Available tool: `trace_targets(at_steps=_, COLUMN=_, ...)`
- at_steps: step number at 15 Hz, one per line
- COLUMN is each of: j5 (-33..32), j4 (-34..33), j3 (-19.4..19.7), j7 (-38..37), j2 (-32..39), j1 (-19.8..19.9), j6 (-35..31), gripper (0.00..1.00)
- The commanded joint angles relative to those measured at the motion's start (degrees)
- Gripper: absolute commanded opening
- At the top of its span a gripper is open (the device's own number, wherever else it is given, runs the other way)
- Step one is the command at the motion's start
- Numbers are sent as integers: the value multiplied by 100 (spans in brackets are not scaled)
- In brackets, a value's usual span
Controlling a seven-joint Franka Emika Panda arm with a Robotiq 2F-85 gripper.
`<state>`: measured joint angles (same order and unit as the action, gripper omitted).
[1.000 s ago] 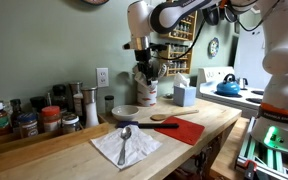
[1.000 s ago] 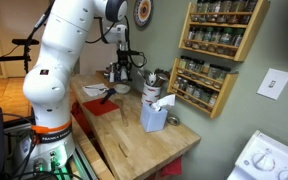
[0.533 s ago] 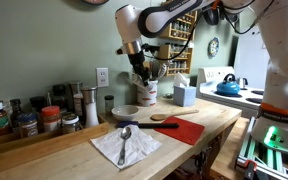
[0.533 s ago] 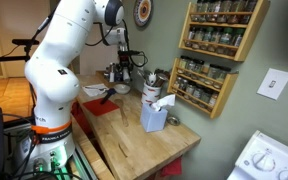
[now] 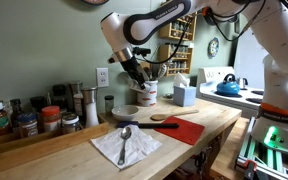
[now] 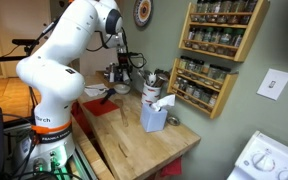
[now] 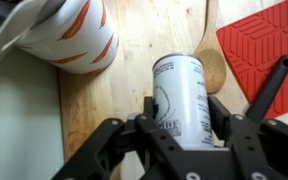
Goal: Use the bottle to push the bowl to the left then put some contents of the bottle in the bowl
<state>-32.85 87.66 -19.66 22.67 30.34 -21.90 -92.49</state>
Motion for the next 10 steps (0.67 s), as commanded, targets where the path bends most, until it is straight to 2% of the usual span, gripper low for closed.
trace_targets(at_steps=1, j5=-246, j4=-646, j3=252, j7=251, j2=448, j1=-421, j6=544, gripper=31)
trace_targets(at_steps=5, j5=-564, j4=-1027, j3=351, j7=415, j2=708, j1=-654, j6=899, gripper=31)
trace_targets(at_steps=6, j5=-392, j4=-715, j3=288, j7=283, j2=529, j1=-507, j6=613, gripper=56)
trace_targets(at_steps=10, j5=-470, j4=-894, j3=314, j7=337, j2=641, j1=-585, j6=716, gripper=56)
